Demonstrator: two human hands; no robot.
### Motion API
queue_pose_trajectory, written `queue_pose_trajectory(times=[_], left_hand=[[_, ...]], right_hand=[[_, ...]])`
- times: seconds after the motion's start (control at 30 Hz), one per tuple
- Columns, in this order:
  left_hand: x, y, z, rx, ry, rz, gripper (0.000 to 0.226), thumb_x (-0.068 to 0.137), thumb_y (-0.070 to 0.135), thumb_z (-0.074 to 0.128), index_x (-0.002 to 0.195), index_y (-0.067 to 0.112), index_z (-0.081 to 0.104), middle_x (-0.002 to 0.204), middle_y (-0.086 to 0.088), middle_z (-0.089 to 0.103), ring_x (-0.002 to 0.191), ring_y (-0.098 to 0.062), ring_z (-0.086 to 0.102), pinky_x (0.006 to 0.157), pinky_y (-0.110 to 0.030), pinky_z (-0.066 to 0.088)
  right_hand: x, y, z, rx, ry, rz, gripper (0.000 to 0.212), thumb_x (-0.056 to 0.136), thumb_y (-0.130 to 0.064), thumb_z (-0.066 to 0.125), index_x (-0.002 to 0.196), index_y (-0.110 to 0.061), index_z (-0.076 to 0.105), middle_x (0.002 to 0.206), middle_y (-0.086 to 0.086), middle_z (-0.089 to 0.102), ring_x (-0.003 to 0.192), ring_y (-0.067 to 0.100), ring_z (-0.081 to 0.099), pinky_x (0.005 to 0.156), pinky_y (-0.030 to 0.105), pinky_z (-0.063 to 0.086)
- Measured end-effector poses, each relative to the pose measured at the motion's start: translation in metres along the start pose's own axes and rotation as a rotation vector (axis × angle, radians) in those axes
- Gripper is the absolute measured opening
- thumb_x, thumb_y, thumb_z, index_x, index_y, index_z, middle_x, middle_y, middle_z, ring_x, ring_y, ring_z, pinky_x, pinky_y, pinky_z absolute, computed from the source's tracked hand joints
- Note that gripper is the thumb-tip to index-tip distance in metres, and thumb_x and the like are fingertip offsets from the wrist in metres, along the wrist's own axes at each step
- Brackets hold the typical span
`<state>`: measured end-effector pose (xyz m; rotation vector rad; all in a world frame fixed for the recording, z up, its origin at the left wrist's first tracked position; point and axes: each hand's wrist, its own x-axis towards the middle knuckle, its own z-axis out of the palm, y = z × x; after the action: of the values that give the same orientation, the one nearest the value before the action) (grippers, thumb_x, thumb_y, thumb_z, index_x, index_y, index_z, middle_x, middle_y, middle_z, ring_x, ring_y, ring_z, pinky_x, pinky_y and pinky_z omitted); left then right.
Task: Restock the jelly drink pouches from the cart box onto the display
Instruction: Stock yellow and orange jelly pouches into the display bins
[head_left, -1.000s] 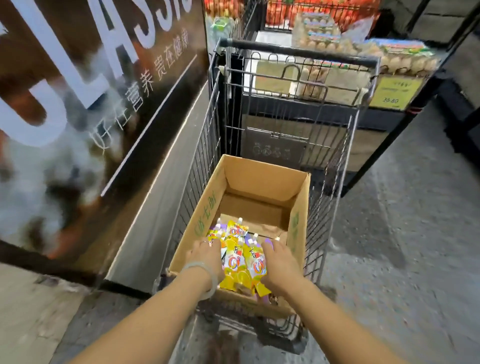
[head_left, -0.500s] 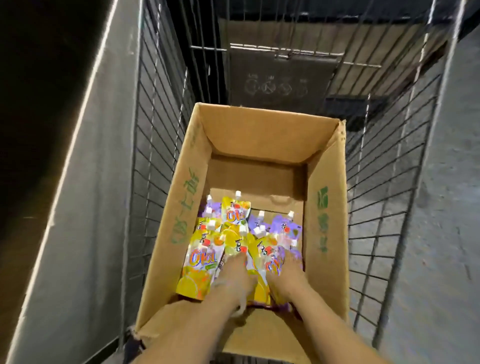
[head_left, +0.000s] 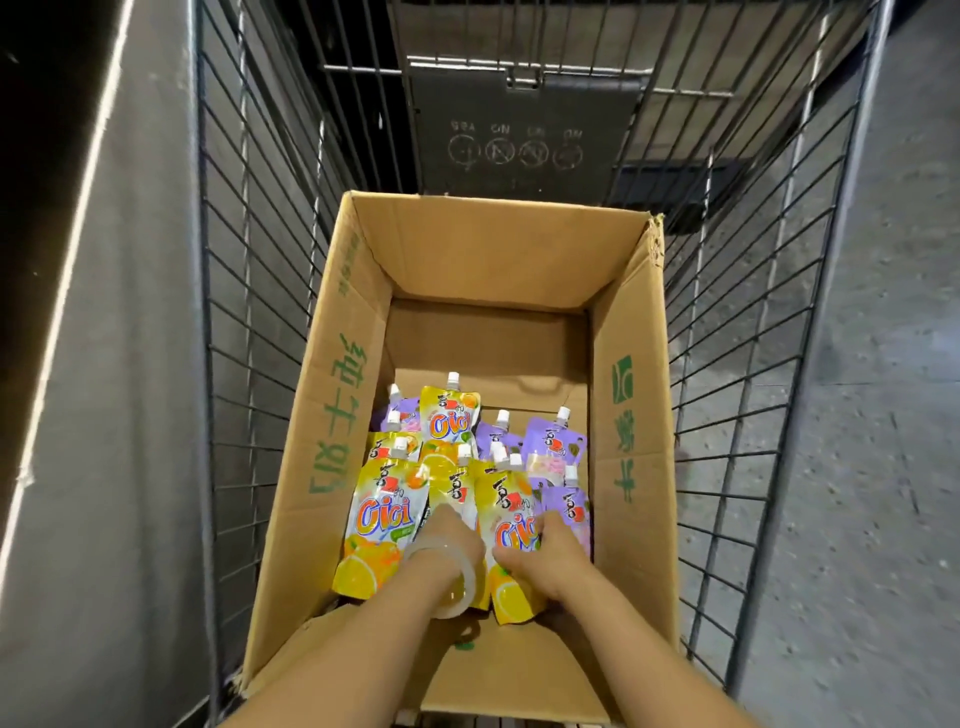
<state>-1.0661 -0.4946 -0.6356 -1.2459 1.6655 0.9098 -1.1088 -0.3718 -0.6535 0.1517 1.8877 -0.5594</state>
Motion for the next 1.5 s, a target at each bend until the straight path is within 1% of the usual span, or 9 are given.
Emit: queue_pose_trajectory(times=[0.13, 0.27, 0.47, 0.73, 0.9, 1.17, 1.27, 1.4, 1.5], left_hand=[[-0.005, -0.025, -0.027, -0.162, -0.007, -0.002, 0.038, 0.091, 0.011, 0.055, 0.127, 0.009, 0.043, 0.118, -0.012, 0.057, 0.11, -0.029, 0.054, 0.082, -0.029, 0.04], [-0.026, -0.042, -0.051, -0.309, -0.001, 0.064, 0.053, 0.091, 0.009, 0.057, 0.139, 0.012, 0.038, 0.127, -0.009, 0.055, 0.098, -0.019, 0.053, 0.076, -0.02, 0.044], [-0.065, -0.037, -0.086, -0.599, 0.018, 0.239, 0.053, 0.086, 0.0, 0.06, 0.134, 0.017, 0.045, 0.125, -0.017, 0.059, 0.115, -0.036, 0.057, 0.1, -0.047, 0.046], [-0.171, -0.019, -0.1, -1.164, 0.092, 0.542, 0.048, 0.072, -0.013, 0.066, 0.113, 0.007, 0.049, 0.093, -0.014, 0.065, 0.079, -0.028, 0.06, 0.069, -0.036, 0.051], [-0.25, -0.036, -0.064, -1.275, 0.303, 0.642, 0.037, 0.074, -0.016, 0.066, 0.099, 0.008, 0.054, 0.08, -0.007, 0.066, 0.058, -0.014, 0.066, 0.051, -0.026, 0.057], [-0.347, -0.113, 0.033, -1.505, 0.555, 0.598, 0.038, 0.069, -0.009, 0.075, 0.094, 0.013, 0.057, 0.104, -0.017, 0.068, 0.093, -0.036, 0.067, 0.084, -0.052, 0.054], [-0.379, -0.154, 0.064, -1.605, 0.635, 0.546, 0.037, 0.069, -0.009, 0.075, 0.091, 0.014, 0.056, 0.101, -0.015, 0.068, 0.094, -0.035, 0.066, 0.087, -0.05, 0.053], [-0.414, -0.213, 0.103, -1.72, 0.768, 0.497, 0.037, 0.07, -0.011, 0.074, 0.088, 0.016, 0.055, 0.099, -0.015, 0.067, 0.09, -0.033, 0.065, 0.086, -0.05, 0.053], [-0.442, -0.264, 0.141, -1.801, 0.867, 0.461, 0.038, 0.071, -0.012, 0.073, 0.087, 0.017, 0.056, 0.092, -0.01, 0.067, 0.083, -0.029, 0.065, 0.08, -0.045, 0.055]], right_hand=[[-0.016, -0.019, 0.01, 0.241, -0.023, -0.026, 0.059, 0.07, -0.023, 0.081, 0.11, -0.016, 0.039, 0.105, -0.001, 0.055, 0.101, 0.019, 0.059, 0.09, 0.032, 0.05], [-0.036, -0.044, 0.008, 0.46, -0.091, -0.041, 0.044, 0.076, -0.009, 0.077, 0.114, -0.001, 0.056, 0.102, 0.012, 0.065, 0.089, 0.025, 0.065, 0.078, 0.036, 0.055], [-0.073, -0.083, -0.034, 0.419, -0.013, -0.301, 0.016, 0.088, -0.015, 0.064, 0.098, -0.017, 0.051, 0.085, -0.002, 0.062, 0.068, 0.011, 0.058, 0.043, 0.012, 0.044], [-0.157, -0.122, -0.08, 0.497, -0.083, -0.582, 0.023, 0.093, -0.024, 0.056, 0.106, -0.005, 0.058, 0.104, 0.014, 0.069, 0.091, 0.027, 0.064, 0.09, 0.049, 0.052], [-0.223, -0.103, -0.094, 0.497, -0.235, -0.728, 0.012, 0.089, -0.007, 0.06, 0.1, -0.004, 0.061, 0.1, 0.017, 0.068, 0.087, 0.027, 0.064, 0.088, 0.048, 0.051], [-0.321, -0.035, -0.069, 0.325, -0.435, -0.859, 0.008, 0.083, -0.002, 0.065, 0.091, 0.001, 0.067, 0.086, 0.016, 0.073, 0.076, 0.027, 0.07, 0.074, 0.043, 0.058], [-0.358, -0.015, -0.04, 0.226, -0.535, -0.831, 0.027, 0.08, -0.004, 0.068, 0.104, 0.009, 0.064, 0.104, 0.03, 0.067, 0.093, 0.04, 0.066, 0.084, 0.054, 0.054], [-0.408, 0.009, 0.009, 0.098, -0.72, -0.771, 0.035, 0.079, -0.001, 0.066, 0.111, 0.011, 0.059, 0.096, 0.025, 0.07, 0.071, 0.028, 0.072, 0.056, 0.036, 0.058], [-0.444, 0.036, 0.055, -0.022, -0.804, -0.757, 0.027, 0.081, 0.0, 0.065, 0.107, 0.006, 0.06, 0.09, 0.019, 0.073, 0.07, 0.026, 0.072, 0.057, 0.037, 0.059]])
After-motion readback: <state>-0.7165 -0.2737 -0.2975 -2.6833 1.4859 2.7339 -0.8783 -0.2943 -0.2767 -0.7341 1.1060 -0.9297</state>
